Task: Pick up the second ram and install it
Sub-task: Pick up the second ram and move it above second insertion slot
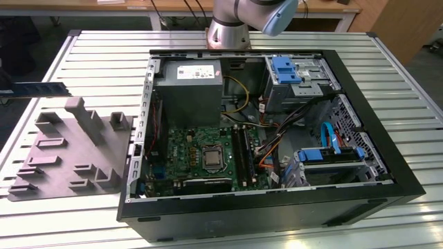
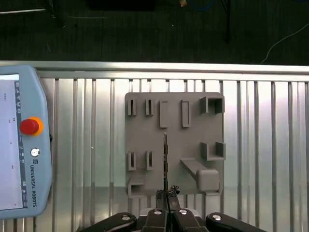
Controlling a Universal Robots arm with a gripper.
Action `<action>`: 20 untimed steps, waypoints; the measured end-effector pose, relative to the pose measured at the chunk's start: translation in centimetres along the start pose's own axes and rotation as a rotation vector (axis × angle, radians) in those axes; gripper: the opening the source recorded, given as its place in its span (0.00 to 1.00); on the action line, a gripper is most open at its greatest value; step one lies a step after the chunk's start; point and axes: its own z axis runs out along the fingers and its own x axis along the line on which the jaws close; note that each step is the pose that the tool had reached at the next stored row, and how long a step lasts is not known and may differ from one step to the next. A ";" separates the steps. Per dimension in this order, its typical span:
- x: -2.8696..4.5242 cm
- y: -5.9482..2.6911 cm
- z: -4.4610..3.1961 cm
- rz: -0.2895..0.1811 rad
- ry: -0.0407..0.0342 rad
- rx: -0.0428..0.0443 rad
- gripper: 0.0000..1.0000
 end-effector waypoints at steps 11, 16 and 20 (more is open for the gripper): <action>-0.05 -4.99 -0.02 0.000 0.0000 -0.0001 0.12; -0.08 -7.28 -0.05 0.000 -0.0001 0.0000 0.12; -0.09 -8.97 -0.07 0.000 0.0001 -0.0001 0.12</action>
